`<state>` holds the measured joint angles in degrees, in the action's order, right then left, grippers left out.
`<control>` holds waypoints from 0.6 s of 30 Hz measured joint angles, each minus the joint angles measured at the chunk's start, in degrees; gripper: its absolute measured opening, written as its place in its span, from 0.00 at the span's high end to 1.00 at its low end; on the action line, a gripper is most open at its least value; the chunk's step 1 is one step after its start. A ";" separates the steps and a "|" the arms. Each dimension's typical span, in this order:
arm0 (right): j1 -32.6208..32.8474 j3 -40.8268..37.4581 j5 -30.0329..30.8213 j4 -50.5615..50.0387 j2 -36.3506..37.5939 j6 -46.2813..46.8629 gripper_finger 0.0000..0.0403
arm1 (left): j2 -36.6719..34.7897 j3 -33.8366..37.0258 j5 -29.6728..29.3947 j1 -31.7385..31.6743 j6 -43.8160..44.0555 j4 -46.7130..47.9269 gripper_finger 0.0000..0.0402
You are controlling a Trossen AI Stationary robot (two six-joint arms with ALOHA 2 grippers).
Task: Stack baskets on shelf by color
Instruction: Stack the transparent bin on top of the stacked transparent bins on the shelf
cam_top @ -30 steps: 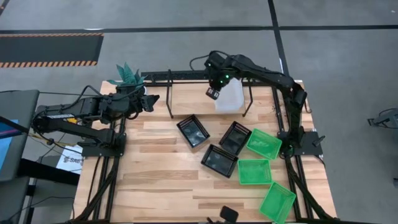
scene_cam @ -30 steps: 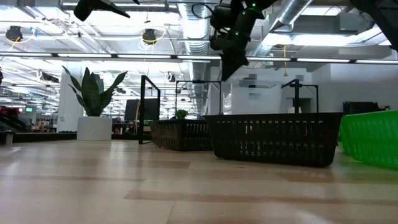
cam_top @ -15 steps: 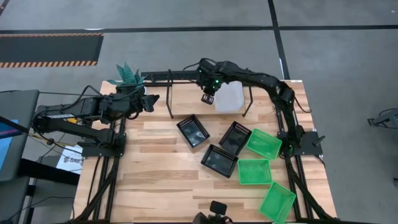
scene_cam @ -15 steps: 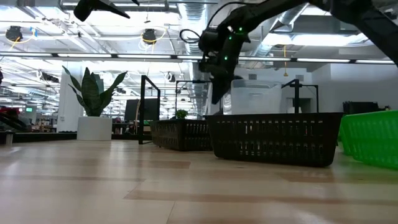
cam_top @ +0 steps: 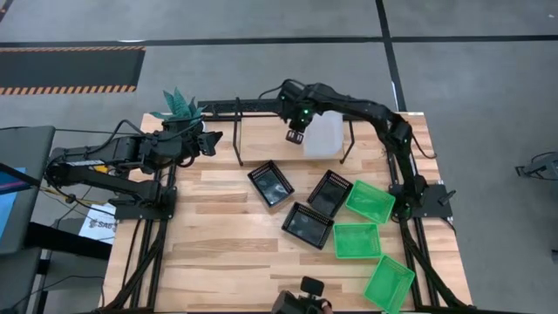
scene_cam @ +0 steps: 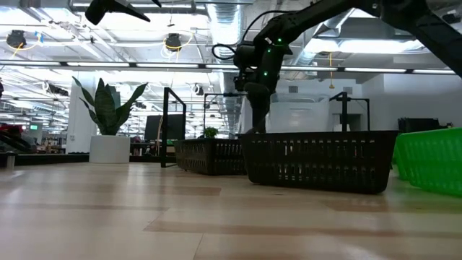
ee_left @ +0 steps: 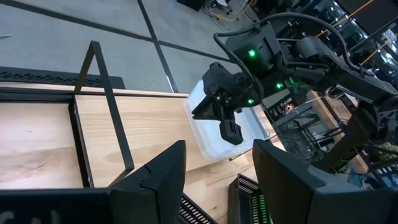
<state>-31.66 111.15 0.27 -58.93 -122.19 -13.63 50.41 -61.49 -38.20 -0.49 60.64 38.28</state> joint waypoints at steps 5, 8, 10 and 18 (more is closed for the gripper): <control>-0.11 0.00 -0.06 0.61 0.09 -0.39 0.82 | 0.00 0.00 -0.17 -0.16 0.01 -0.02 0.57; 0.33 -0.02 -0.36 0.42 1.41 0.04 0.82 | 0.00 0.00 -0.02 -0.81 0.02 -0.02 0.57; 0.94 0.00 -1.39 -0.72 2.68 0.82 0.82 | 0.00 0.00 0.08 -1.25 0.03 -0.02 0.57; 6.52 0.00 -3.23 -8.20 4.04 0.29 0.82 | 0.00 0.00 0.38 -1.93 0.03 0.00 0.57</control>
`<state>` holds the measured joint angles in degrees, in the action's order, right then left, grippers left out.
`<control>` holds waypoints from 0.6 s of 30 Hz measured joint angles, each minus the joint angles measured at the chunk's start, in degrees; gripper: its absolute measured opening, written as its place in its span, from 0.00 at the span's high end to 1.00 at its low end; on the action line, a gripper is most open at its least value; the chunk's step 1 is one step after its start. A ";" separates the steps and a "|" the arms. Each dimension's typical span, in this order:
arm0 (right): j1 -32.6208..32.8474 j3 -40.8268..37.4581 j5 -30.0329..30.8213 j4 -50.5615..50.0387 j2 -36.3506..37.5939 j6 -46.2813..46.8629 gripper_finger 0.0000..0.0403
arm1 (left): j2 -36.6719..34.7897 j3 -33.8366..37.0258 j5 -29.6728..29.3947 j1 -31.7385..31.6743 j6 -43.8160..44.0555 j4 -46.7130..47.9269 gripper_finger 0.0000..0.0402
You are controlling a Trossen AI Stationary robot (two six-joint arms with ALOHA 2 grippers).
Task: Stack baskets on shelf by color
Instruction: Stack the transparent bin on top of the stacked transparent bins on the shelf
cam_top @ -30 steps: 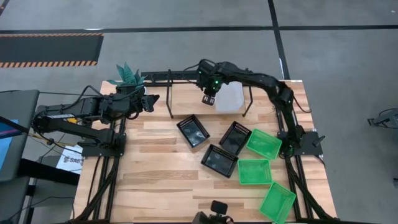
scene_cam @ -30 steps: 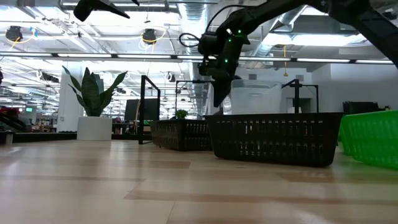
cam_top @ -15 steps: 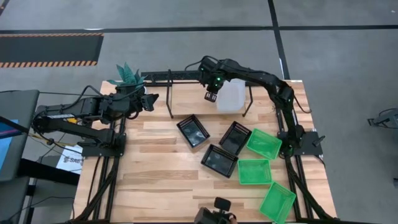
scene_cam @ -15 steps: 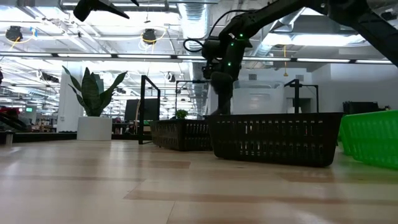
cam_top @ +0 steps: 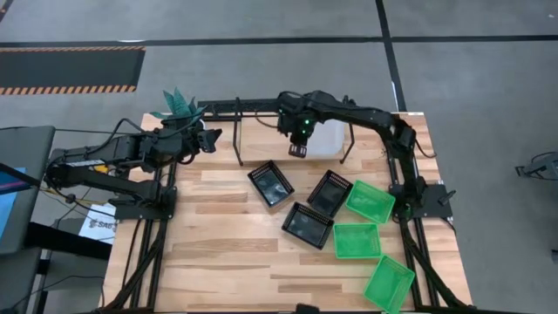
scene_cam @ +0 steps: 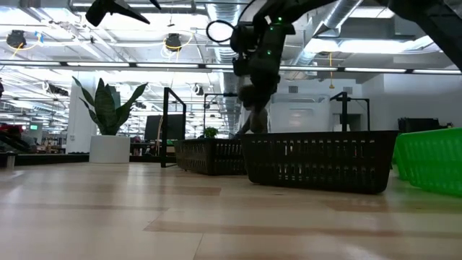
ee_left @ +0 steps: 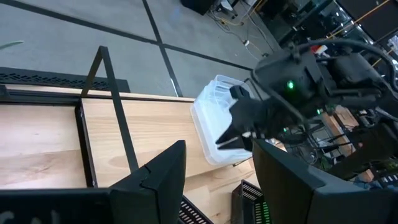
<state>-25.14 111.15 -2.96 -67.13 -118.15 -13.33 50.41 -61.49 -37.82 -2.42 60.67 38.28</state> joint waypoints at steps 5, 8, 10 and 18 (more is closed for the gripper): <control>2.86 0.00 0.40 0.53 0.00 -2.00 0.82 | -0.01 0.00 0.58 0.00 -0.01 -0.02 0.57; 3.63 0.00 2.89 0.42 0.00 -1.78 0.82 | 0.00 0.00 1.40 0.00 0.01 -0.02 0.57; 3.54 0.00 4.05 -0.50 0.00 -1.78 0.82 | 0.00 0.00 1.66 0.00 0.01 -0.02 0.57; 2.06 0.00 4.69 -2.20 0.00 -1.10 0.82 | 0.00 0.00 3.08 0.00 0.01 -0.02 0.57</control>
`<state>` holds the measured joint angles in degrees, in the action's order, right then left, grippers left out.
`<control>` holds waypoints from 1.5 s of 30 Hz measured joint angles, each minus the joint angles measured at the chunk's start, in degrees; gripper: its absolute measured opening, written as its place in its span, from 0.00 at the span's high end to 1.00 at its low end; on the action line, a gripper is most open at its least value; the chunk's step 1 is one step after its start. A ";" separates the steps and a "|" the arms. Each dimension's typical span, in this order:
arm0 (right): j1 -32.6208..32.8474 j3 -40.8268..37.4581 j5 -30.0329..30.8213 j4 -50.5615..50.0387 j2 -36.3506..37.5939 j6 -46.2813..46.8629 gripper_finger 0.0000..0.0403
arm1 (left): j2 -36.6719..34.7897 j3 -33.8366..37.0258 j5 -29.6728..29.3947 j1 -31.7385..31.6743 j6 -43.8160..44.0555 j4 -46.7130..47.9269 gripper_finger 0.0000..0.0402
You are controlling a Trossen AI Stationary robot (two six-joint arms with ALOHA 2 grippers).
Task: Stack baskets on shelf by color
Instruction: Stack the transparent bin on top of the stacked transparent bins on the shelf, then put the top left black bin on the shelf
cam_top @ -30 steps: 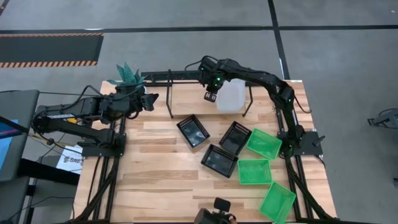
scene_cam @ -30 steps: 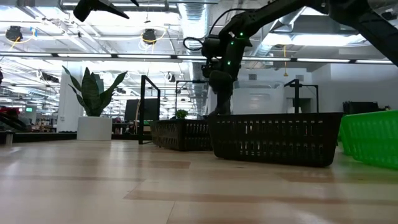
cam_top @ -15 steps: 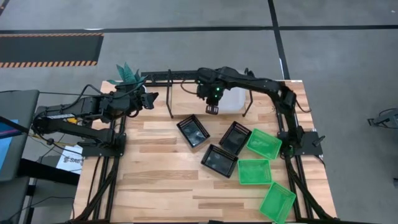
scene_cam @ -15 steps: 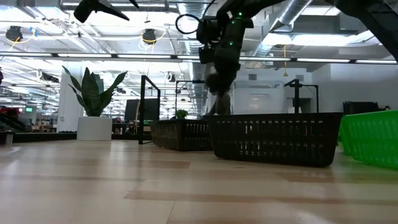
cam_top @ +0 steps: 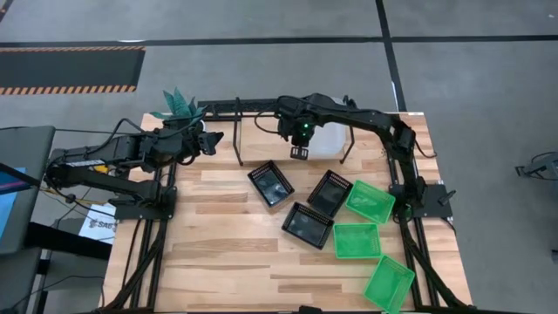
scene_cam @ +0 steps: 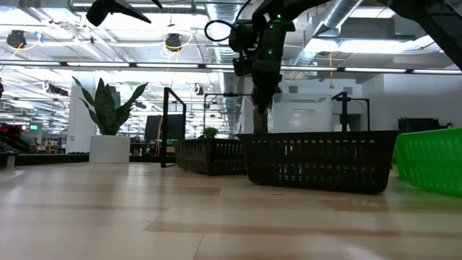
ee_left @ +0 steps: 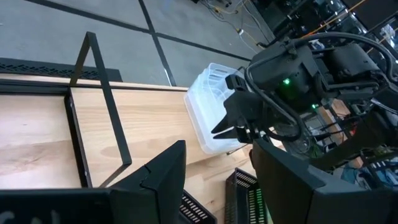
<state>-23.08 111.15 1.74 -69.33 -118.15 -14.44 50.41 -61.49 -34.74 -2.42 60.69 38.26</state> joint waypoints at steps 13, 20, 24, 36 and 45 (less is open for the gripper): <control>0.64 -0.02 -0.18 -0.72 2.34 2.66 0.82 | 0.00 0.00 -0.04 0.00 -0.96 0.01 0.57; 1.23 0.02 -12.97 -0.27 7.59 2.57 0.82 | 0.00 0.00 1.11 0.00 -1.45 0.01 0.57; 3.18 0.00 -16.95 -0.32 7.57 -4.34 0.82 | 0.00 0.00 2.14 0.00 -3.25 0.04 0.57; 12.01 -0.02 -21.96 4.72 0.76 -9.46 0.61 | -0.14 0.00 9.37 0.00 -8.64 0.12 0.57; 18.83 -0.04 -20.98 5.57 -5.58 -6.36 0.58 | -0.22 0.00 14.89 0.02 -13.95 -0.20 0.57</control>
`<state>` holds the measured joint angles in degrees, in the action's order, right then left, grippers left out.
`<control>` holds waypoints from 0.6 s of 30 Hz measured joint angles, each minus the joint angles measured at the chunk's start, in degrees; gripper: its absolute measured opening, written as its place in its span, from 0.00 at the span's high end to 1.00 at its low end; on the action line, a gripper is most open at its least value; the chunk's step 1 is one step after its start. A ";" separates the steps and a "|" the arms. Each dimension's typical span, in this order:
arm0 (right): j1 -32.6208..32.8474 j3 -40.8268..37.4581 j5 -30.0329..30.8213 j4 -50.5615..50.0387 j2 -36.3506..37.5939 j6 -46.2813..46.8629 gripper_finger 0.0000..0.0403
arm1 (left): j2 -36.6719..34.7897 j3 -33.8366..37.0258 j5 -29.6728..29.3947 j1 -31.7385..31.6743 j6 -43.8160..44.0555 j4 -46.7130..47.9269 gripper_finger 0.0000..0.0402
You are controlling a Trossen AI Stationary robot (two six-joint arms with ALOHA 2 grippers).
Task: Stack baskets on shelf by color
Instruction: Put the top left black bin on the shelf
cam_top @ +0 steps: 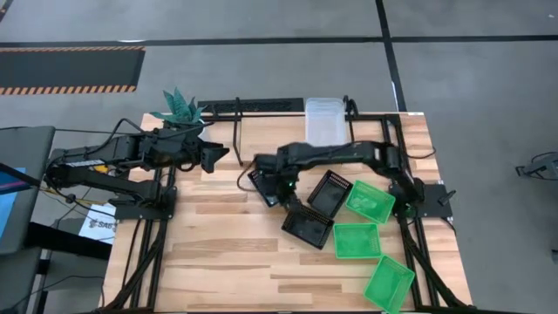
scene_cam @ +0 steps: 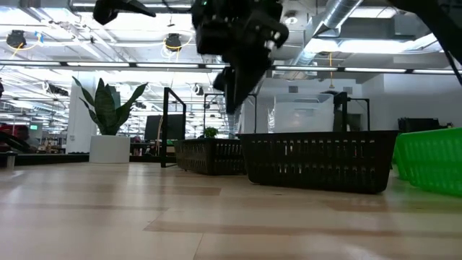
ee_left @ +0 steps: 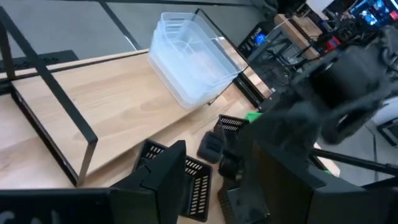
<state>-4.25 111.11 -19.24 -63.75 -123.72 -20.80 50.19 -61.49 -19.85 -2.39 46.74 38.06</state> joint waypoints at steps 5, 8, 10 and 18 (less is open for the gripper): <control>1.75 0.00 5.47 0.07 -3.56 0.85 0.61 | -2.05 -0.07 2.07 0.00 -3.35 -0.12 0.57; 2.16 0.00 8.92 0.88 -5.11 1.00 0.62 | -4.76 -0.89 1.55 0.02 -3.65 0.75 0.57; 2.10 0.04 11.03 2.37 -5.78 1.44 0.62 | -7.04 -1.62 -0.18 0.02 -3.84 0.44 0.57; 1.43 0.02 11.83 5.40 -5.99 1.00 0.65 | -14.93 -1.70 -8.05 -0.02 -3.83 2.53 0.57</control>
<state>-2.82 111.13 -7.41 -58.35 -129.71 -19.79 35.26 -63.20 -27.90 -2.42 42.91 40.58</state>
